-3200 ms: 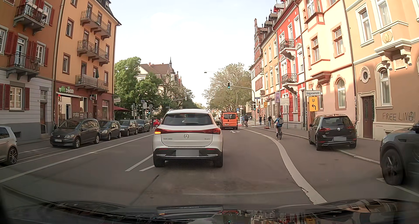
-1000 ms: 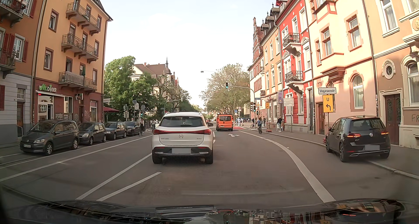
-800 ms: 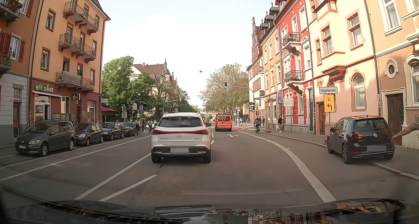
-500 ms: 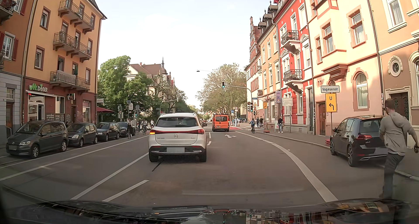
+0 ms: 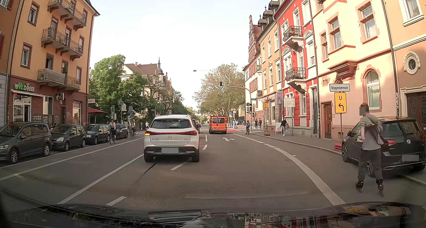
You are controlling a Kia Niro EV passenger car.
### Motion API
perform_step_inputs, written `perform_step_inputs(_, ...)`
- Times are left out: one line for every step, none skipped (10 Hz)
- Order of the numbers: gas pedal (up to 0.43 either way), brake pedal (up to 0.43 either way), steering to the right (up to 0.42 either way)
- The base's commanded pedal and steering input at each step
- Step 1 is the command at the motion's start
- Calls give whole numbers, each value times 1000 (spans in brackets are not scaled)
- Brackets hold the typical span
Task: Follow the waypoints while adhering to traffic rules and regulations
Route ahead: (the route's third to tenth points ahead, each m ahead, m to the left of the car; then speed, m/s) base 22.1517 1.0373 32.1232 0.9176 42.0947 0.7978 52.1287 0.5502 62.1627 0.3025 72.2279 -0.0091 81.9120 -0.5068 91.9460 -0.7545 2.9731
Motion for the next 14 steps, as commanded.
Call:
perform_step_inputs(248, 0, 80)
perform_step_inputs(248, 0, 80)
perform_step_inputs(248, 0, 80)
perform_step_inputs(248, 0, 79)
perform_step_inputs(248, 0, 78)
perform_step_inputs(248, 0, 77)
perform_step_inputs(248, 0, 77)
perform_step_inputs(248, 0, 75)
perform_step_inputs(248, 0, 72)
perform_step_inputs(248, 0, 67)
perform_step_inputs(248, 0, 60)
perform_step_inputs(240, 0, 51)
perform_step_inputs(240, 0, 39)
perform_step_inputs(240, 0, 26)
